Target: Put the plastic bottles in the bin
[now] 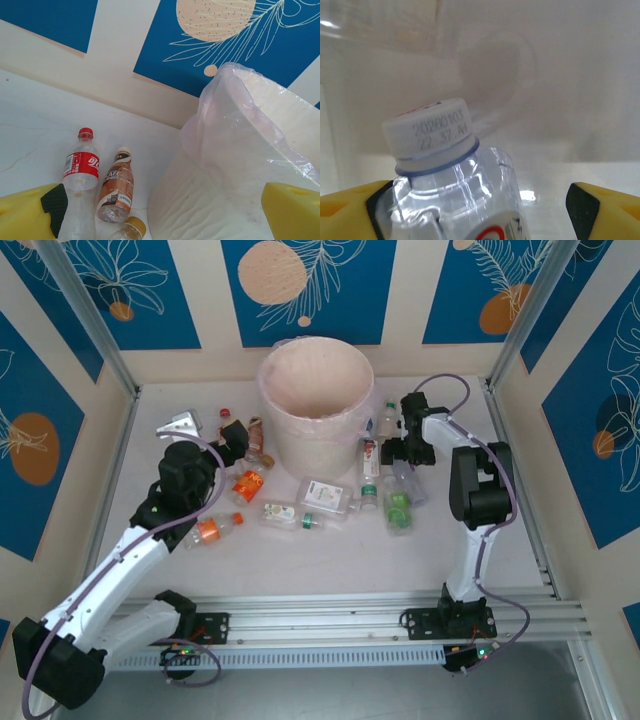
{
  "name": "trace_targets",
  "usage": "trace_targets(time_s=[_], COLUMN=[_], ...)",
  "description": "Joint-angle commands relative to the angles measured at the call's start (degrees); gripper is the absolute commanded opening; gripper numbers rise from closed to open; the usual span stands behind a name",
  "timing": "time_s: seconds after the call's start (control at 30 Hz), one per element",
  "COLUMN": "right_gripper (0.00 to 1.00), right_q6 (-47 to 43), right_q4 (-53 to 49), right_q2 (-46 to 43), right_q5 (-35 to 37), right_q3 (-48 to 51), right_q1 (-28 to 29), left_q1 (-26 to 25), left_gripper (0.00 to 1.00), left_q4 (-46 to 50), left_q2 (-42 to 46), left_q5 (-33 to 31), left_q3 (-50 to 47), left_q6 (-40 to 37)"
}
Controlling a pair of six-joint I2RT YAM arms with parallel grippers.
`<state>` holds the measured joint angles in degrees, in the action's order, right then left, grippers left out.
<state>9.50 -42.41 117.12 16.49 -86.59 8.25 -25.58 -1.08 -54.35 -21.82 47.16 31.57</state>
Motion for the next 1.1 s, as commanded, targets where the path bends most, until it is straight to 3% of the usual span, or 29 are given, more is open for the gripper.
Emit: trace_targets(time_s=[0.0, 0.43, 0.6, 0.63, 1.07], right_gripper=[0.89, 0.81, 0.73, 0.67, 0.45], right_q6=[2.2, 4.8, 5.3, 5.4, 3.8], right_q4=[-4.7, -0.8, 0.1, 0.7, 13.8], right_q2=[2.3, 2.0, 1.8, 1.5, -14.5], right_q5=[6.0, 5.5, 6.1, 7.2, 12.1], right_q3=[-2.2, 0.9, 1.6, 1.9, 14.7], right_q1=[0.0, -0.6, -0.6, -0.6, -1.0], left_q1=[1.1, 2.1, 2.4, 2.4, 3.4], left_gripper=[1.0, 1.0, 1.0, 1.0, 1.0], left_q4=[-0.7, -1.0, -1.0, -0.9, -1.0], left_q2=[-0.9, -2.4, -2.4, -2.5, -3.8], left_q5=[2.6, 4.7, 4.9, 4.9, 6.7], left_q3=[0.1, 0.2, 0.0, 0.0, -0.2], left_q6=[1.4, 2.5, 2.8, 2.8, 3.8])
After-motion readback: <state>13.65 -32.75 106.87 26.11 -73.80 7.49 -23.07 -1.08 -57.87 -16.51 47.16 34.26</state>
